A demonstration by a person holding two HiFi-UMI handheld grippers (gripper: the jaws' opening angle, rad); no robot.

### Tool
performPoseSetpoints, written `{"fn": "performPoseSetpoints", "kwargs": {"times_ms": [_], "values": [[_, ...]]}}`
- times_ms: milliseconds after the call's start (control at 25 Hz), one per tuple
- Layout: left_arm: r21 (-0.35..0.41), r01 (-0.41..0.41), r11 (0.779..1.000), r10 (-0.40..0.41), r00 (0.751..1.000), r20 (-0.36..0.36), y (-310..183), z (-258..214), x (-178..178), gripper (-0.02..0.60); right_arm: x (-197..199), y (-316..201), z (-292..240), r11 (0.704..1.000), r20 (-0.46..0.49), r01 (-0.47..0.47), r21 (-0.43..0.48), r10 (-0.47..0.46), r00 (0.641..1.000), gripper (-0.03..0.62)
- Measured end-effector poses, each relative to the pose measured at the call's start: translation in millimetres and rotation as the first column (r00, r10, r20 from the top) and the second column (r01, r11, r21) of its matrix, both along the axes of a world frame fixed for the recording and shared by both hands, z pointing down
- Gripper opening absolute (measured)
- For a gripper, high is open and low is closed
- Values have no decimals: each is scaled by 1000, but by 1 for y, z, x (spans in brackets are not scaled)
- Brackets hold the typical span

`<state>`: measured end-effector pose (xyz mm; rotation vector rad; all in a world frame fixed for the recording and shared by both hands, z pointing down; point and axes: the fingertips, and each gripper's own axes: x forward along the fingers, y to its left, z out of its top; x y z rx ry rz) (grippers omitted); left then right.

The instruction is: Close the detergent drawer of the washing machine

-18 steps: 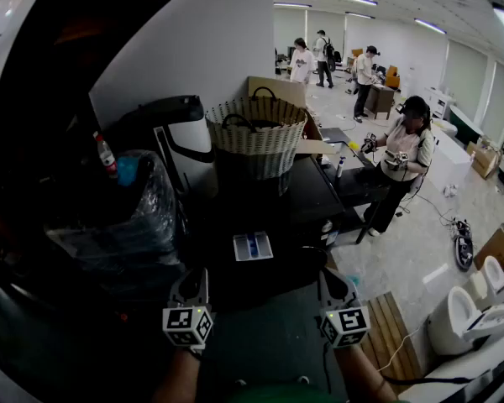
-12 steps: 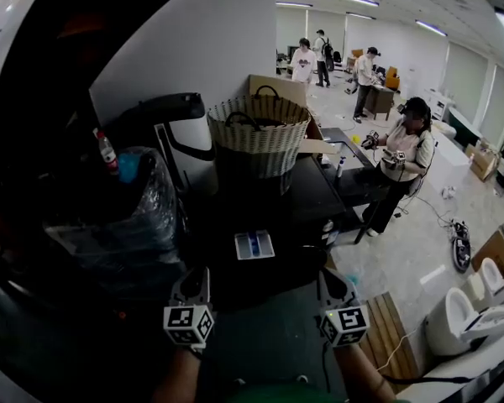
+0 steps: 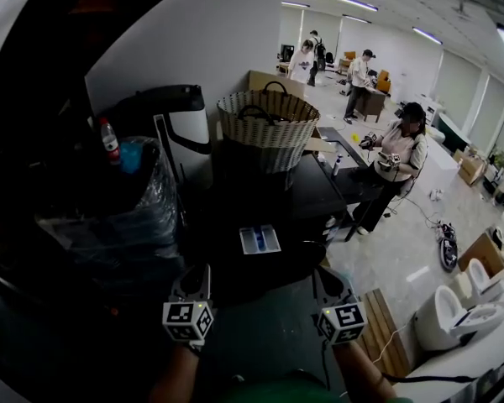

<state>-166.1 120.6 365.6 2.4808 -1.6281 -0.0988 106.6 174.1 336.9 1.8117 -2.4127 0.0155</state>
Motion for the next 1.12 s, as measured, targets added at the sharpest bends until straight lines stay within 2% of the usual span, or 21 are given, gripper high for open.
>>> {"fn": "performPoseSetpoints", "kwargs": {"times_ms": [280, 520, 800, 1000, 1120], "values": [[-44, -48, 998, 47, 999, -17, -10, 23, -13, 54, -27, 3, 15, 999, -38, -18, -43, 16, 999, 21], [-71, -79, 994, 77, 997, -28, -15, 42, 4, 54, -23, -7, 40, 996, -19, -11, -85, 9, 1000, 21], [-88, -27, 996, 30, 999, 29, -49, 45, 21, 54, -12, -64, 52, 995, 30, 57, -83, -55, 998, 21], [-126, 25, 992, -16, 997, 73, -84, 54, 38, 54, -6, -113, 79, 982, 64, 127, -142, -119, 991, 25], [-135, 35, 990, -23, 996, 83, -100, 57, 55, 54, -3, -137, 102, 965, 92, 173, -199, -157, 983, 92]]}}
